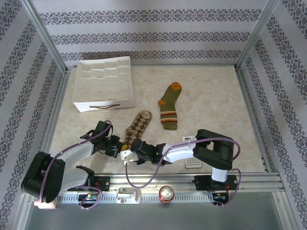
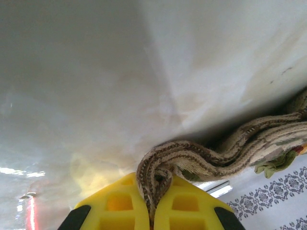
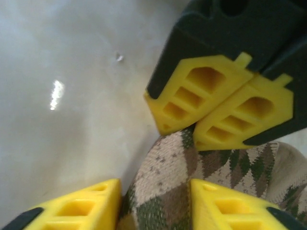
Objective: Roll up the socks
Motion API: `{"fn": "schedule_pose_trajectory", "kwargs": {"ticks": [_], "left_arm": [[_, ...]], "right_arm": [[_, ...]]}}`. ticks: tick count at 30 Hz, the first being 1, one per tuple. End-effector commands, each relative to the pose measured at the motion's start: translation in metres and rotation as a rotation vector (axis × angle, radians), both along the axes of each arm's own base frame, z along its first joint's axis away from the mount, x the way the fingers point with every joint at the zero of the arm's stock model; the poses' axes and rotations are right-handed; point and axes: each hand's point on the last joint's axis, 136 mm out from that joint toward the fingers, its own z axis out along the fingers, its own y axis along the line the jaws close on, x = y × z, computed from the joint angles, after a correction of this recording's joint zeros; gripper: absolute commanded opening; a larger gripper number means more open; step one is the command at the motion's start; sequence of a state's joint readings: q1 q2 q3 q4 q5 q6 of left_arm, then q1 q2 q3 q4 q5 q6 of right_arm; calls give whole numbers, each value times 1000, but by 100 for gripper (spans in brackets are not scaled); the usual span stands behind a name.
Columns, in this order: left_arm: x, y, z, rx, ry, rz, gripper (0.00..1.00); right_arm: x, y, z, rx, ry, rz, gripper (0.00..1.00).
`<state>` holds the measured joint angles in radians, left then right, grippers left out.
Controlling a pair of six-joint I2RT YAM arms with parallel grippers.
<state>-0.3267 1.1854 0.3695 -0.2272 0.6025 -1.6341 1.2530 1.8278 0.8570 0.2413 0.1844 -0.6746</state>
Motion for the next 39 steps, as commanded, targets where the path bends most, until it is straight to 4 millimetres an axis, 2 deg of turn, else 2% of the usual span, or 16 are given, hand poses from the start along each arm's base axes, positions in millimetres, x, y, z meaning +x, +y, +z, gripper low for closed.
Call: {"fn": "schedule_pose_trajectory", "kwargs": {"ticks": [1, 4, 5, 7, 8, 10, 12, 15, 21, 28, 39], "left_arm": [[-40, 24, -31, 120, 183, 14, 0], [-38, 24, -29, 114, 174, 15, 0], [-37, 24, -29, 112, 171, 16, 0], [-31, 25, -24, 107, 142, 19, 0], [-28, 25, -21, 101, 127, 23, 4], [-21, 26, -15, 82, 91, 39, 26], [-15, 27, -7, 63, 60, 64, 42], [-7, 30, 4, 35, 7, 96, 52], [3, 26, 23, -17, -111, 94, 52], [6, 14, 25, -61, -168, 62, 51], [26, -2, 19, -73, -220, 65, 52]], "right_arm": [[9, 3, -5, -29, -42, -24, 23], [7, -1, -10, -33, 29, -44, 4], [6, -3, -11, -31, 55, -53, 0], [3, -8, -14, -28, 135, -76, 0], [2, -10, -16, -23, 179, -89, 0], [-4, -16, -19, -6, 294, -107, 0], [-9, -20, -22, 5, 395, -132, 0], [-15, -24, -27, 26, 587, -172, 0], [-20, -25, -31, 39, 863, -235, 0], [-10, -26, -34, 96, 1176, -356, 0], [-1, -24, -37, 98, 1395, -459, 0]]}}
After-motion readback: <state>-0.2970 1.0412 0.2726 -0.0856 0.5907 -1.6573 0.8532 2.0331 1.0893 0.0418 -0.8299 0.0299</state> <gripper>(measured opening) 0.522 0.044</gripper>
